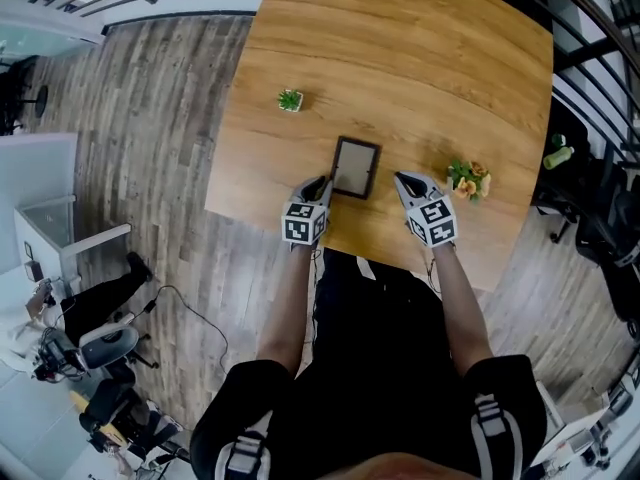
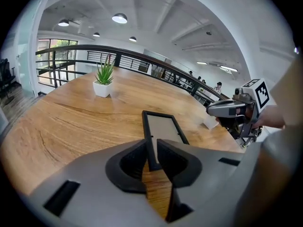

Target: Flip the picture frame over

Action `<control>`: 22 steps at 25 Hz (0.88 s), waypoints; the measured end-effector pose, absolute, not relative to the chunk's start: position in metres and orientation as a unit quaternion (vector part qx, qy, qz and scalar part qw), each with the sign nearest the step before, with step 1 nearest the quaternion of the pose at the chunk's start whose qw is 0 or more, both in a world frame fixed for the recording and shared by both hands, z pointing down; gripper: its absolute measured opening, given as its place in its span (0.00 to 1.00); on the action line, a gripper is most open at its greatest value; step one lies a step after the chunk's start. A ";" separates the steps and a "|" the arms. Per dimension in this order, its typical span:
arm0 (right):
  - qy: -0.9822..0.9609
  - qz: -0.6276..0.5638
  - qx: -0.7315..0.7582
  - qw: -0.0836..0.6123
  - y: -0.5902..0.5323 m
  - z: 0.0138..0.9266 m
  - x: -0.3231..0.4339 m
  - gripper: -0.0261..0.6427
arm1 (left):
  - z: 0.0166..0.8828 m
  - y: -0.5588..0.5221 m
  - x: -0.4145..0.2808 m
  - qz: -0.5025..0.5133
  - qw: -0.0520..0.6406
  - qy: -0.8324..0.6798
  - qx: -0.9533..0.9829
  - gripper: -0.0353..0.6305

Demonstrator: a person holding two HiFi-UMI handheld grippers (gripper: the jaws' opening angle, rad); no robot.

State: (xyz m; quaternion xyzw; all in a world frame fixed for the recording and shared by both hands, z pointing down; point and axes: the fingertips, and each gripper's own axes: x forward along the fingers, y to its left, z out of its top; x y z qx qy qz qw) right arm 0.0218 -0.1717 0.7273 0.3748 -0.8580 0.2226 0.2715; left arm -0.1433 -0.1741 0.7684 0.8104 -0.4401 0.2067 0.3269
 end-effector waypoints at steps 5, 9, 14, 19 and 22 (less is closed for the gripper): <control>-0.851 0.227 0.380 0.281 -0.169 0.733 0.028 0.05 | 0.783 -0.179 -0.136 0.222 0.335 -0.429 0.809 0.16; -0.849 0.230 0.380 0.288 -0.165 0.738 0.031 0.05 | 0.794 -0.183 -0.131 0.251 0.321 -0.427 0.807 0.16; -0.845 0.231 0.381 0.294 -0.163 0.741 0.036 0.05 | 0.798 -0.190 -0.127 0.269 0.308 -0.430 0.805 0.17; -0.846 0.229 0.379 0.296 -0.160 0.737 0.035 0.05 | 0.795 -0.190 -0.126 0.265 0.321 -0.436 0.798 0.16; -0.849 0.228 0.375 0.294 -0.161 0.736 0.030 0.05 | 0.797 -0.192 -0.130 0.244 0.352 -0.443 0.787 0.16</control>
